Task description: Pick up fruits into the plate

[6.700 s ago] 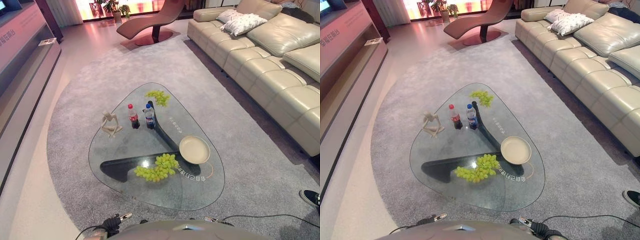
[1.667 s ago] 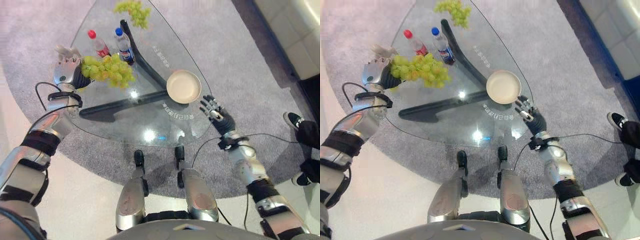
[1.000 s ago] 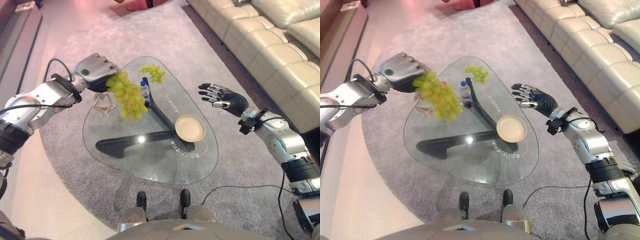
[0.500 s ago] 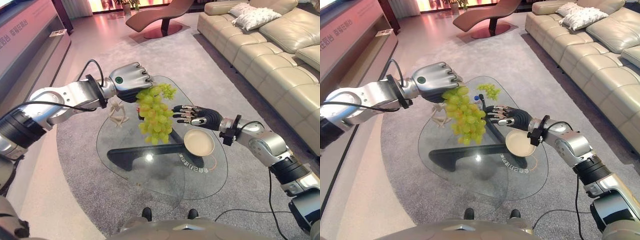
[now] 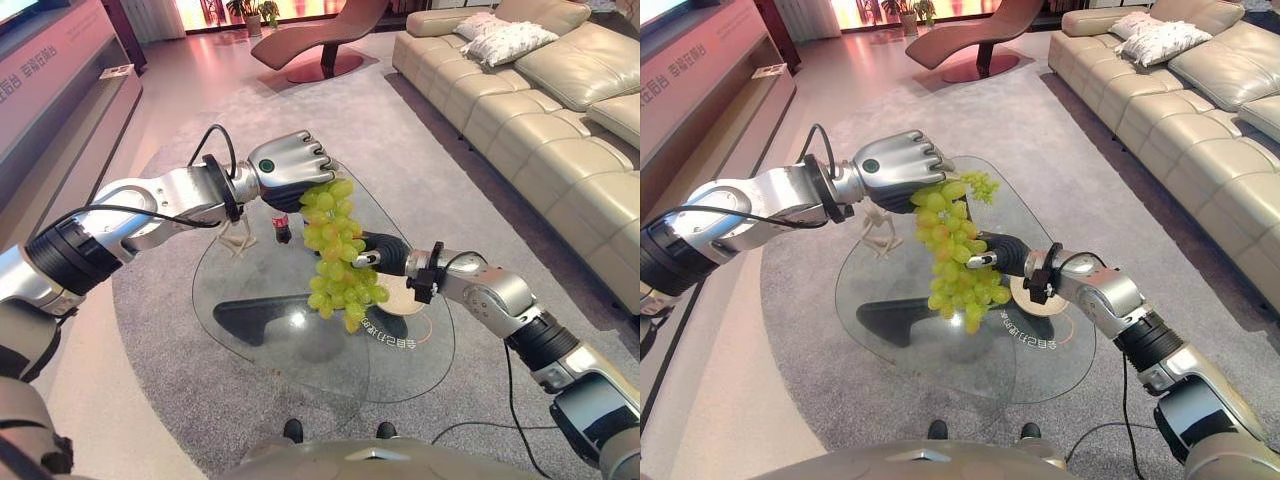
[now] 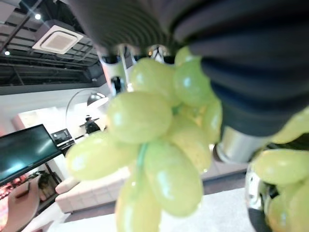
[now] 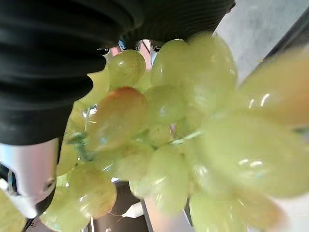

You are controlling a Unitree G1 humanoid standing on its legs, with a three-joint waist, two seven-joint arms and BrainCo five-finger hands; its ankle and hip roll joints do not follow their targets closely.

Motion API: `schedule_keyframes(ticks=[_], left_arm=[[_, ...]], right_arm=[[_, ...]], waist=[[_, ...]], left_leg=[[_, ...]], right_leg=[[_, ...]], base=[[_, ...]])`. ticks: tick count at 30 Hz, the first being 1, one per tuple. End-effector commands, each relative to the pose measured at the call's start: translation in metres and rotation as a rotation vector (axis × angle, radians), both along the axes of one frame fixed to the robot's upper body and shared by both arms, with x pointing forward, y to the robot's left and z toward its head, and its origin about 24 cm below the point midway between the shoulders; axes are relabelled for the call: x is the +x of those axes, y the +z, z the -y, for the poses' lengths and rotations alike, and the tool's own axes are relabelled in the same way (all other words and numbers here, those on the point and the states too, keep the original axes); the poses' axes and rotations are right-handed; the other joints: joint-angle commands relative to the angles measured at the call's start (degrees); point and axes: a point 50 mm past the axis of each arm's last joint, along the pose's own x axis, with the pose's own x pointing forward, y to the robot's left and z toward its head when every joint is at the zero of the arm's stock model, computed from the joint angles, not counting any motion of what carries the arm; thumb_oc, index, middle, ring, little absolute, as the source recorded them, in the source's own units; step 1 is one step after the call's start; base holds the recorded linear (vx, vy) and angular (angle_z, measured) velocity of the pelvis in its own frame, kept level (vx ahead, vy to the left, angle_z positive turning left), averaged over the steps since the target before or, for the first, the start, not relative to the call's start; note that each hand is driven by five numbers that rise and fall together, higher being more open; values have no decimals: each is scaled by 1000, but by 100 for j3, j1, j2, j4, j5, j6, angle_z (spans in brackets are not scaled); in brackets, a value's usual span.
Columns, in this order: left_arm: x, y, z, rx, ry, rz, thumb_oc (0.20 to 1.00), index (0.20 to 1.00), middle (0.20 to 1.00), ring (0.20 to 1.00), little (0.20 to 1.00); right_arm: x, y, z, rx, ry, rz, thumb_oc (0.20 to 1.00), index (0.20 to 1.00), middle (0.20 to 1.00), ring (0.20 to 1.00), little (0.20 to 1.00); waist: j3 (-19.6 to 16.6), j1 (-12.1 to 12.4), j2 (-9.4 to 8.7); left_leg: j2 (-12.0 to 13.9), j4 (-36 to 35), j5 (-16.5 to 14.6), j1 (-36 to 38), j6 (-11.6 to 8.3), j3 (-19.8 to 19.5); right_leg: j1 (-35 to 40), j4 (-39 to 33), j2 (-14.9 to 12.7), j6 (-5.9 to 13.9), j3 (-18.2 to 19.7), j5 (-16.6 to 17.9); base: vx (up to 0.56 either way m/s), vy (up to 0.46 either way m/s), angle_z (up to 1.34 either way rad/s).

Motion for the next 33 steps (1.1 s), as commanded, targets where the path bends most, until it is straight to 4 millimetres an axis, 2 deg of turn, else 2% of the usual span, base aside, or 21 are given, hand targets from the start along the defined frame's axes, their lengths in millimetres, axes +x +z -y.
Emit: schedule_keyframes(ticks=[1, 17, 21, 27, 33], left_arm=[[10, 54, 4, -145, 32, 109, 200, 200, 200, 200, 200], [14, 57, 8, -163, 62, 100, 200, 200, 200, 200, 200], [15, 55, 8, -163, 66, 98, 200, 200, 200, 200, 200], [18, 50, 5, -175, 81, 78, 200, 200, 200, 200, 200], [22, 48, -2, -207, 112, 46, 200, 200, 200, 200, 200]], right_arm=[[5, 18, -17, 42, 52, 80, 1000, 1000, 1000, 1000, 1000], [-6, 18, -51, 172, 149, 24, 1000, 1000, 1000, 1000, 1000], [-11, 19, -59, 236, 174, -13, 1000, 1000, 1000, 1000, 1000], [-23, 25, -77, 438, 206, -84, 1000, 1000, 1000, 1000, 1000], [-24, 27, -79, 530, 138, -64, 1000, 1000, 1000, 1000, 1000]], waist=[[-217, 117, -185], [-220, 159, -140], [-206, 172, -128], [-181, 213, -95], [-186, 233, -76]], left_leg=[[-415, 68, -936, 387, 196, 262], [-396, 49, -926, 403, 189, 258], [-392, 49, -921, 408, 189, 248], [-388, 48, -923, 413, 195, 227], [-390, 38, -914, 398, 190, 192]], right_leg=[[305, 70, -6, 183, -133, -496], [338, 56, 17, 161, -135, -539], [349, 55, 21, 153, -146, -548], [369, 45, 27, 149, -161, -568], [357, 31, 23, 162, -178, -561]], base=[[0, 0, 0], [0, 0, 0], [0, 0, 0], [0, 0, 0], [0, 0, 0]])
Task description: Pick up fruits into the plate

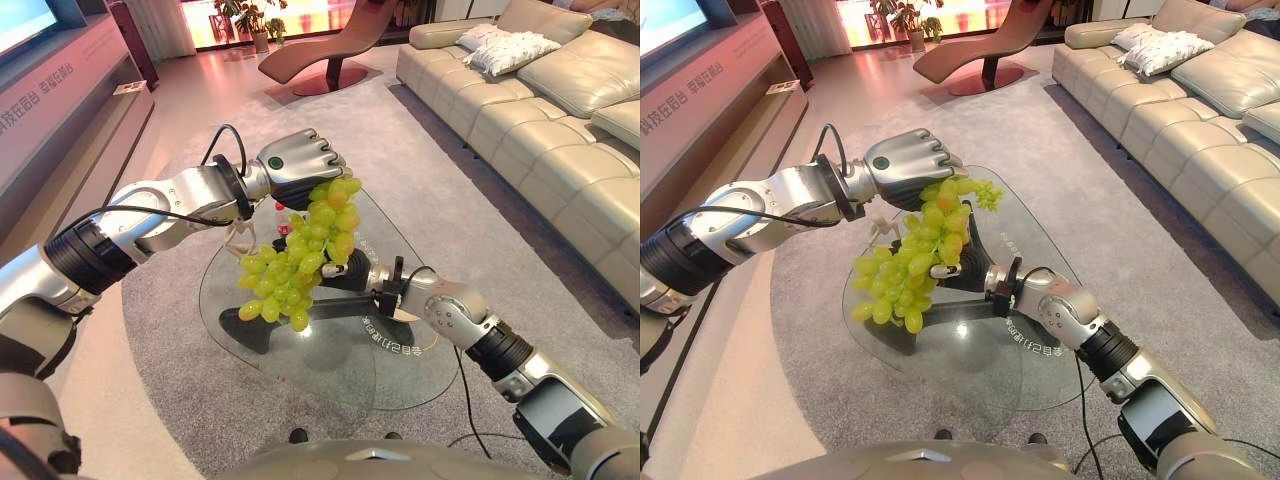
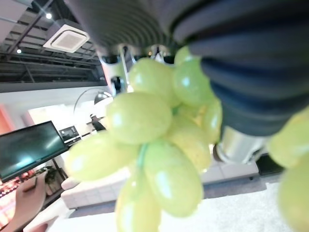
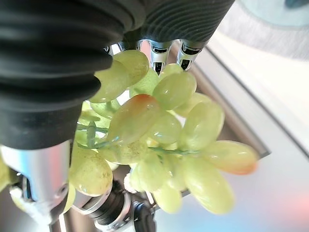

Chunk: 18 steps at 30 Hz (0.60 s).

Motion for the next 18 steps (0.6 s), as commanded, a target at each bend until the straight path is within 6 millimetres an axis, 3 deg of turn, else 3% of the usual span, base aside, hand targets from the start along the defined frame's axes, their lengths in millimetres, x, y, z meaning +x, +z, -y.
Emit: schedule_keyframes(ticks=[1, 8, 18], left_arm=[[19, 50, -12, -180, 103, 86, 200, 200, 200, 200, 200], [20, 43, -22, -210, 127, 54, 200, 200, 200, 200, 200], [23, 38, -21, -214, 139, 38, 200, 200, 200, 200, 200]], right_arm=[[-1, 32, -14, 215, -31, 85, 1000, 1000, 1000, 1000, 1000], [2, 36, -5, 318, -106, 90, 1000, 1000, 1000, 1000, 1000], [0, 36, -11, 471, -142, 10, 1000, 1000, 1000, 1000, 1000]], waist=[[-55, 213, -210], [-24, 222, -179], [-19, 235, -150]], left_leg=[[-412, 51, -887, 364, 216, 228], [-412, 49, -879, 355, 218, 205], [-414, 37, -879, 350, 225, 159]], right_leg=[[302, 32, 18, 163, -141, -555], [291, 30, 12, 162, -149, -545], [282, 30, -2, 171, -155, -539]], base=[[0, 0, 0], [0, 0, 0], [0, 0, 0]])
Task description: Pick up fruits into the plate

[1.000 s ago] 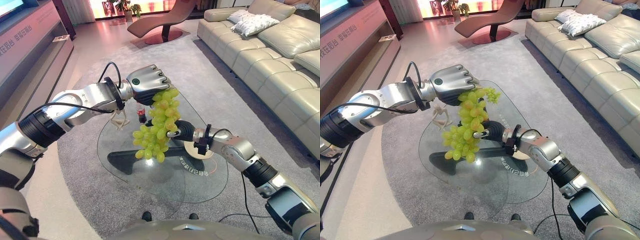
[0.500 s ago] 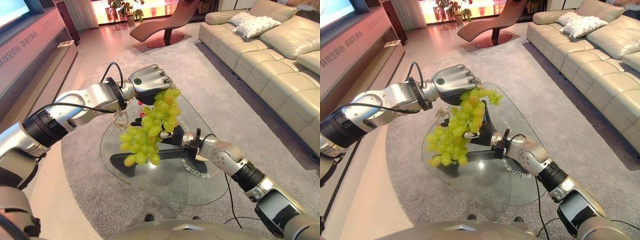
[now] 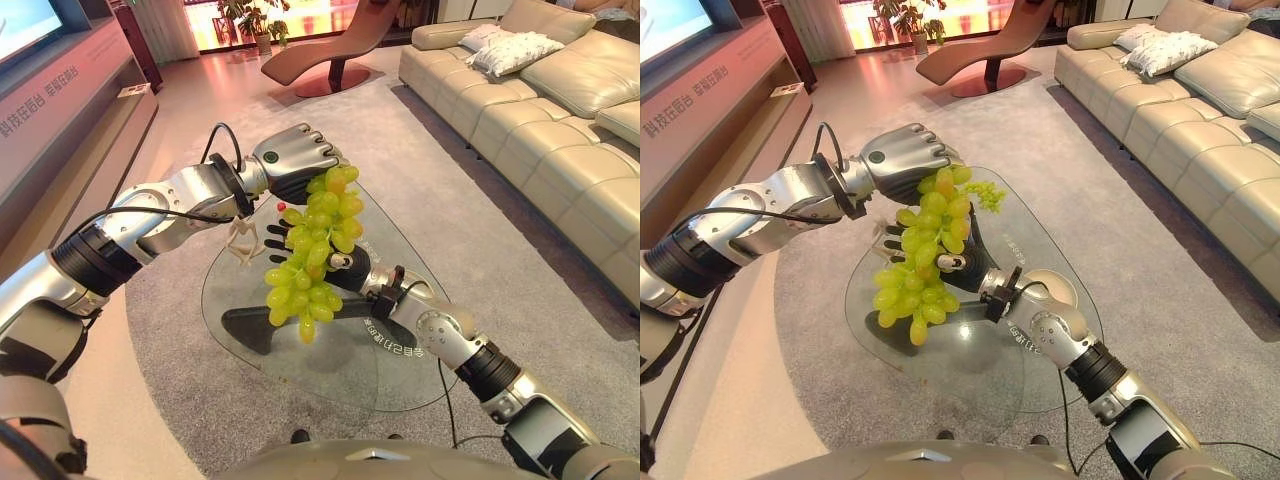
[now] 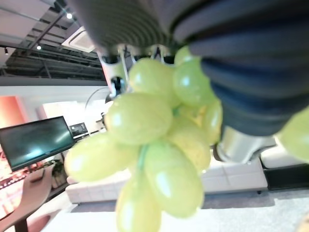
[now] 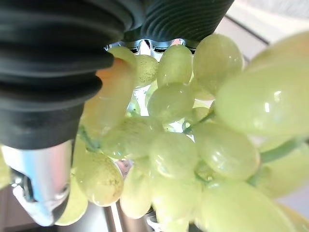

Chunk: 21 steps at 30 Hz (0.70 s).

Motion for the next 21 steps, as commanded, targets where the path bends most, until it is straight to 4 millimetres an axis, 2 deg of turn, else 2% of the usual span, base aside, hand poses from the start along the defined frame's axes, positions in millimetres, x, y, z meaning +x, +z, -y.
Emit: schedule_keyframes(ticks=[1, 2, 3, 21], left_arm=[[16, 39, -17, -122, 102, 88, 200, 200, 200, 200, 200], [17, 43, -17, -120, 109, 90, 200, 200, 200, 200, 200], [17, 43, -16, -120, 109, 90, 200, 200, 200, 200, 200], [19, 46, -10, -117, 111, 86, 200, 200, 200, 200, 200]], right_arm=[[9, 40, -4, 206, -44, 104, 1000, 1000, 1000, 1000, 1000], [6, 36, -5, 220, -33, 89, 937, 937, 937, 937, 937], [6, 35, -5, 220, -36, 89, 200, 200, 200, 200, 200], [4, 30, -8, 196, -22, 76, 200, 200, 200, 200, 200]], waist=[[41, 230, -236], [59, 216, -227], [65, 216, -229], [84, 212, -241]], left_leg=[[-424, 38, -867, 377, 206, 193], [-427, 38, -857, 366, 202, 188], [-425, 38, -855, 366, 201, 187], [-426, 38, -870, 356, 185, 140]], right_leg=[[289, 32, -2, 183, -111, -527], [274, 32, -6, 190, -111, -516], [273, 32, -6, 190, -111, -512], [257, 32, -11, 203, -103, -505]], base=[[0, 0, 0], [0, 0, 0], [0, 0, 0], [0, 0, 0]])
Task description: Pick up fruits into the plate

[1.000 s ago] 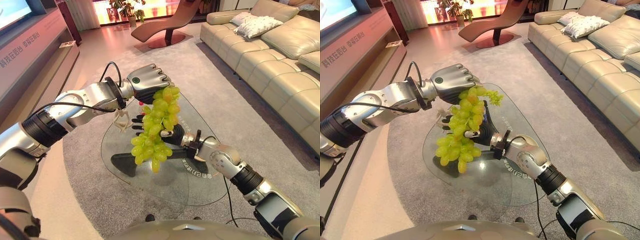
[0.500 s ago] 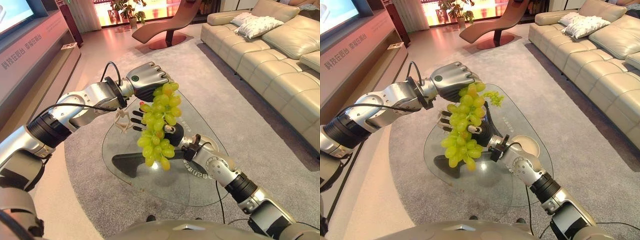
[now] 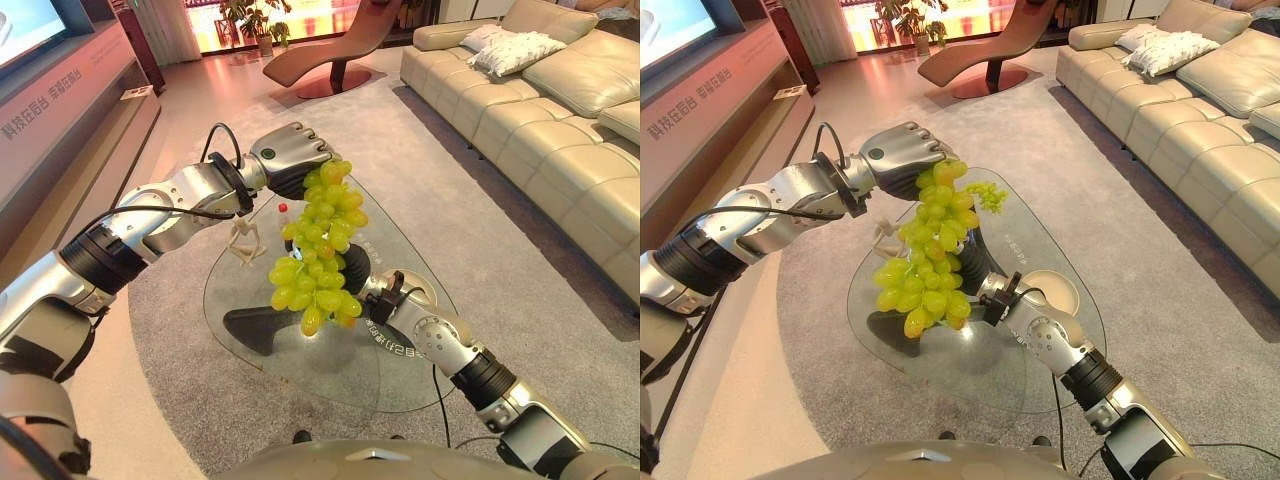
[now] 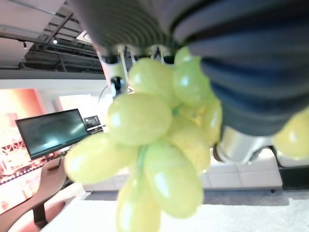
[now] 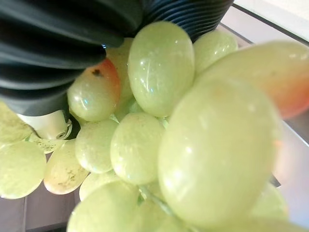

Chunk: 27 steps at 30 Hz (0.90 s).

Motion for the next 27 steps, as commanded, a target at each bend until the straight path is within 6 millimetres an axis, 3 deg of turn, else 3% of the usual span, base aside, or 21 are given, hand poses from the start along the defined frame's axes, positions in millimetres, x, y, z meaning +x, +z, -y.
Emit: schedule_keyframes(ticks=[1, 12, 14, 15, 23, 27], left_arm=[[10, 49, -6, -104, 46, 113, 200, 200, 200, 200, 200], [12, 41, -9, -130, 59, 64, 200, 200, 200, 200, 200], [12, 38, -13, -142, 68, 49, 555, 555, 555, 555, 555], [11, 37, -15, -152, 76, 40, 1000, 1000, 1000, 1000, 1000], [10, 24, -35, -244, 130, -29, 1000, 1000, 1000, 1000, 1000], [9, 2, -59, -365, 219, -112, 1000, 1000, 1000, 1000, 1000]], right_arm=[[6, 32, -12, 171, -3, 84, 200, 200, 200, 200, 200], [6, 25, -8, 170, -36, 55, 200, 200, 200, 200, 200], [6, 23, -6, 170, -44, 46, 200, 200, 200, 200, 200], [6, 22, -3, 171, -50, 41, 200, 200, 200, 200, 200], [4, 11, 10, 179, -100, 21, 200, 200, 200, 200, 200], [3, 5, 27, 186, -162, 13, 200, 200, 200, 200, 200]], waist=[[93, 209, -251], [111, 208, -260], [122, 211, -264], [129, 214, -269], [166, 232, -288], [227, 249, -310]], left_leg=[[-425, 38, -871, 367, 185, 143], [-422, 40, -880, 397, 188, 134], [-416, 42, -884, 404, 189, 141], [-414, 42, -883, 404, 191, 135], [-399, 46, -891, 423, 194, 143], [-378, 59, -892, 420, 196, 160]], right_leg=[[266, 32, -11, 209, -104, -493], [288, 34, -4, 202, -101, -498], [294, 37, 0, 198, -100, -502], [292, 37, 5, 194, -92, -505], [311, 38, 22, 183, -105, -512], [300, 45, 34, 171, -103, -514]], base=[[0, 0, 0], [0, 0, 0], [0, 0, 0], [0, 0, 0], [8, -5, 0], [0, 0, 0]])
